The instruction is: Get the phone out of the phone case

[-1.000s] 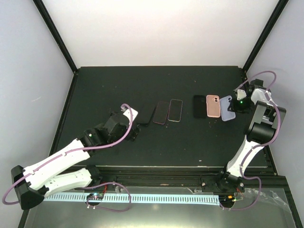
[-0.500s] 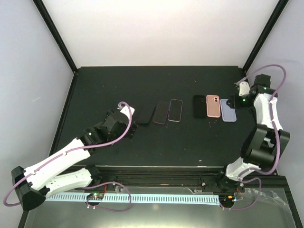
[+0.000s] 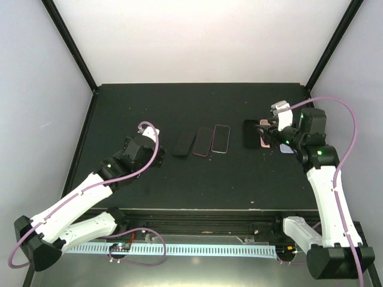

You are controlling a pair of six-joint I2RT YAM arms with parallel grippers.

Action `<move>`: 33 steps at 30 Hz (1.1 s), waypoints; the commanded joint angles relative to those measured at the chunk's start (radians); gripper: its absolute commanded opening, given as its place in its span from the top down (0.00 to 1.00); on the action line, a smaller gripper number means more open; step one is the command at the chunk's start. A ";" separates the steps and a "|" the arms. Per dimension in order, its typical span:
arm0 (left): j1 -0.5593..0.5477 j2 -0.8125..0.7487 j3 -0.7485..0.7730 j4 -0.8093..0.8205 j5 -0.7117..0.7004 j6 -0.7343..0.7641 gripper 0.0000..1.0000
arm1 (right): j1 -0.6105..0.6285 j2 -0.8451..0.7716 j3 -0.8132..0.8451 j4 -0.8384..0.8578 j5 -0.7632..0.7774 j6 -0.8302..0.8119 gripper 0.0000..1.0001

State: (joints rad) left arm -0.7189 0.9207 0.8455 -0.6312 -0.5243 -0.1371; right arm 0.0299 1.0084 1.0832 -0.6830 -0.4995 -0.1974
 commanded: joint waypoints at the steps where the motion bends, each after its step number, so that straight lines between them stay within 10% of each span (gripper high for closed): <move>1: 0.028 -0.014 0.025 0.010 -0.033 -0.037 0.01 | -0.003 -0.080 -0.116 0.204 0.013 0.054 0.35; 4: 0.049 -0.016 0.025 0.007 -0.049 -0.057 0.01 | -0.003 -0.146 -0.263 0.373 0.005 0.119 0.01; 14: 0.082 -0.010 0.026 0.019 -0.018 -0.069 0.01 | -0.036 -0.220 -0.222 0.375 0.328 0.345 0.00; 33: 0.096 -0.006 0.030 0.013 0.010 -0.073 0.01 | -0.053 -0.241 -0.258 0.381 0.241 0.293 0.00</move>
State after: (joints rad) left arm -0.6292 0.9203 0.8455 -0.6277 -0.5301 -0.1955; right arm -0.0166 0.7773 0.8391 -0.3294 -0.2462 0.1097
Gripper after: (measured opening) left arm 0.990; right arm 0.996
